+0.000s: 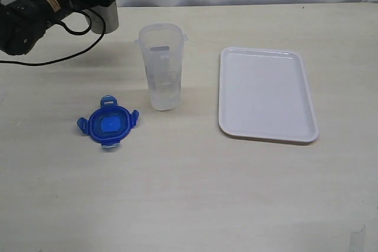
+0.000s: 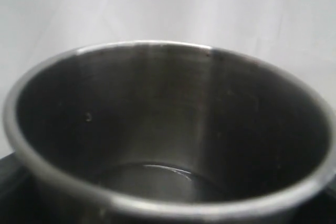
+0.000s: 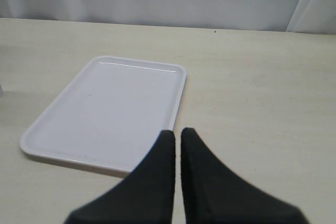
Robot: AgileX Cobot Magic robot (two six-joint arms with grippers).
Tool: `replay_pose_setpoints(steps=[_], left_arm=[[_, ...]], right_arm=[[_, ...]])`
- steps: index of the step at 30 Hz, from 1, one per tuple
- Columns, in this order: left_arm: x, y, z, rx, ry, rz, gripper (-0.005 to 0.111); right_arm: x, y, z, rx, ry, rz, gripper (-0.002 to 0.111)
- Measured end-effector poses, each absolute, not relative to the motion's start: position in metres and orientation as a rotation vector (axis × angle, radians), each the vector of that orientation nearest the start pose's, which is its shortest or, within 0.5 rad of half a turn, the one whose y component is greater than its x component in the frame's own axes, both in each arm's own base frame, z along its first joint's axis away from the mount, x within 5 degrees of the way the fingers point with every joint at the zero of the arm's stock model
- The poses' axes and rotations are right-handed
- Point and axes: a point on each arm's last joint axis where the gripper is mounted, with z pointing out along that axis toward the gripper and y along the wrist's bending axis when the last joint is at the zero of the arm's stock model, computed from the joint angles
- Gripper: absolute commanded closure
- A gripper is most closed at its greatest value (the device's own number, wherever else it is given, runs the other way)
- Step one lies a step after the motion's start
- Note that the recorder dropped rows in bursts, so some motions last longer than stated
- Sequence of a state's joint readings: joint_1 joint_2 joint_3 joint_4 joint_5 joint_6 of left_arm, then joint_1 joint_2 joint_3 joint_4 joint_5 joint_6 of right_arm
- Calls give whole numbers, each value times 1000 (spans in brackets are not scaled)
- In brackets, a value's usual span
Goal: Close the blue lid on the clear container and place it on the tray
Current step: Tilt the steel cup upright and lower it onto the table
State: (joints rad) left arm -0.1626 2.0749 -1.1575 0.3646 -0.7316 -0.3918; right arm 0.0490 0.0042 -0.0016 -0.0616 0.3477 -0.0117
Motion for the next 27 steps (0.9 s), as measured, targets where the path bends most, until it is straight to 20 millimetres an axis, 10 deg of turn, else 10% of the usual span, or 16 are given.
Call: replay_pose_setpoints(steps=[27], left_arm=[[469,-97,97,296,1626,-349,107]], right_arm=[[54,1,182,-94,1831,-34,104]])
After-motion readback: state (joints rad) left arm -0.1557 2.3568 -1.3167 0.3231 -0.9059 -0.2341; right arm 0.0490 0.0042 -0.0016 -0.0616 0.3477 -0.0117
